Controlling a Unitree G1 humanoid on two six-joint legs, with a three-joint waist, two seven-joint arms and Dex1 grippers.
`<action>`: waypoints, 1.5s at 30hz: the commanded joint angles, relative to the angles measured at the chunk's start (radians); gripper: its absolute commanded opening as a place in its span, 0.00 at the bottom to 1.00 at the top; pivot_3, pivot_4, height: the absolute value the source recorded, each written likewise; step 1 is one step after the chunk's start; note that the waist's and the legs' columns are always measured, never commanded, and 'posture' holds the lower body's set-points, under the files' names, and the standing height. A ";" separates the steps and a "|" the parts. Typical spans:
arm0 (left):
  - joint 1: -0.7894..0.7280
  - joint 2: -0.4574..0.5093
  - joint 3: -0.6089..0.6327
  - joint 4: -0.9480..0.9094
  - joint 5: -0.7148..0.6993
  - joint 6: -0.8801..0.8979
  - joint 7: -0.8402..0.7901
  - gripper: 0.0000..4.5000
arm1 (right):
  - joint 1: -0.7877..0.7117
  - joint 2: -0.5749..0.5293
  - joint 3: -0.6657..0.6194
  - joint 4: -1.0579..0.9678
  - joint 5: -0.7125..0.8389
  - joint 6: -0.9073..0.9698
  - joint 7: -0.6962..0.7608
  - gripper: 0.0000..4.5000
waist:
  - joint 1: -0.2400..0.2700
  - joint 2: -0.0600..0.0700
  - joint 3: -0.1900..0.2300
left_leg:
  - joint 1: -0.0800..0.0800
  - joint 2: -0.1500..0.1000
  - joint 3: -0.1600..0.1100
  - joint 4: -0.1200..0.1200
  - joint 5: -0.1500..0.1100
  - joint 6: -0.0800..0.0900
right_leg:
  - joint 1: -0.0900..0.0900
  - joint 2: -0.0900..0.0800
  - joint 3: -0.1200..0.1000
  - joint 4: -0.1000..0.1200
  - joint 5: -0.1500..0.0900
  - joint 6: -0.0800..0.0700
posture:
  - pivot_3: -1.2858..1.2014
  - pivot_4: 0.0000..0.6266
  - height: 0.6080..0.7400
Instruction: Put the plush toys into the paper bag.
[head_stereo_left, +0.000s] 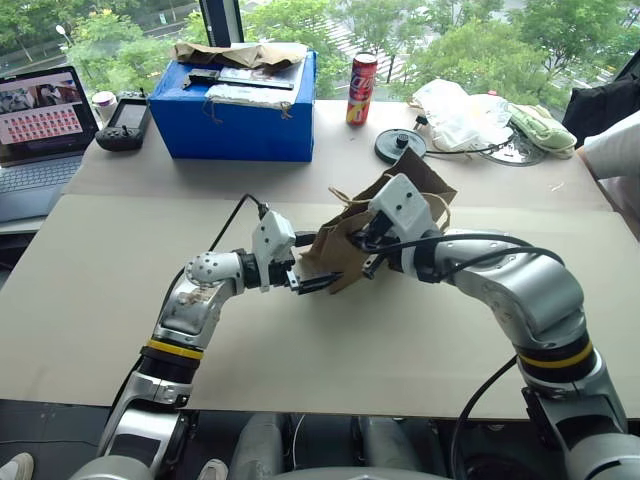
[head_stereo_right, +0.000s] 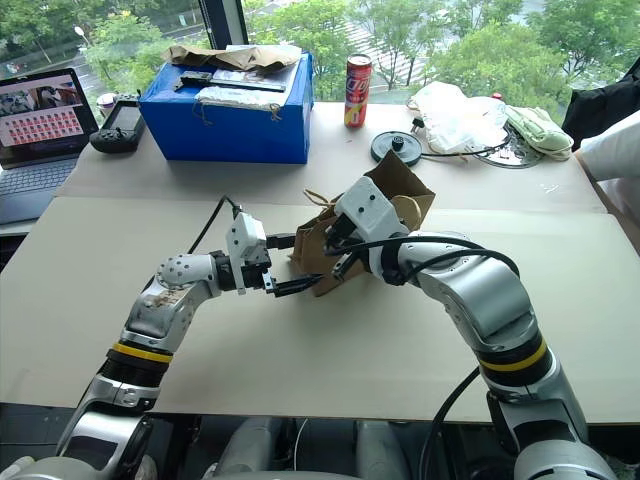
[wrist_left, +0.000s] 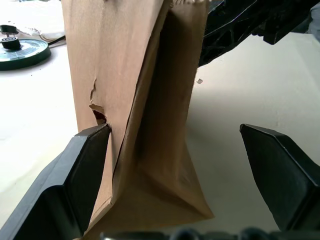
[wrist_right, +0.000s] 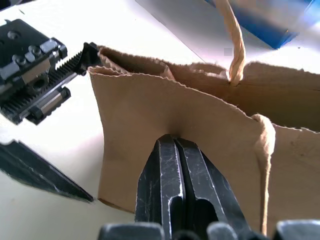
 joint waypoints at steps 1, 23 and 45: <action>-0.017 -0.039 0.022 0.024 0.046 -0.066 0.100 0.99 | -0.025 0.012 -0.011 -0.016 -0.012 0.009 -0.008 0.00 | 0.001 0.000 0.000 | 0.000 0.000 0.000 0.000 0.000 0.000 | 0.000 0.000 0.000 0.000 0.000 0.000 | 0.52 0.24 0.99; 0.002 -0.131 0.031 0.042 0.057 -0.134 0.197 0.01 | -0.024 0.027 -0.041 -0.044 -0.001 0.056 0.003 0.00 | 0.001 0.000 0.000 | 0.000 0.000 0.000 0.000 0.000 0.000 | 0.000 0.000 0.000 0.000 0.000 0.000 | 0.52 0.24 0.99; -0.014 -0.095 0.085 0.087 0.014 -0.186 0.139 0.01 | 0.151 -0.249 -0.404 -0.166 0.229 -0.073 0.347 0.00 | 0.006 0.000 0.000 | 0.000 0.000 -0.001 0.000 -0.001 0.001 | 0.002 -0.001 -0.001 -0.002 0.000 0.000 | 0.52 0.24 0.99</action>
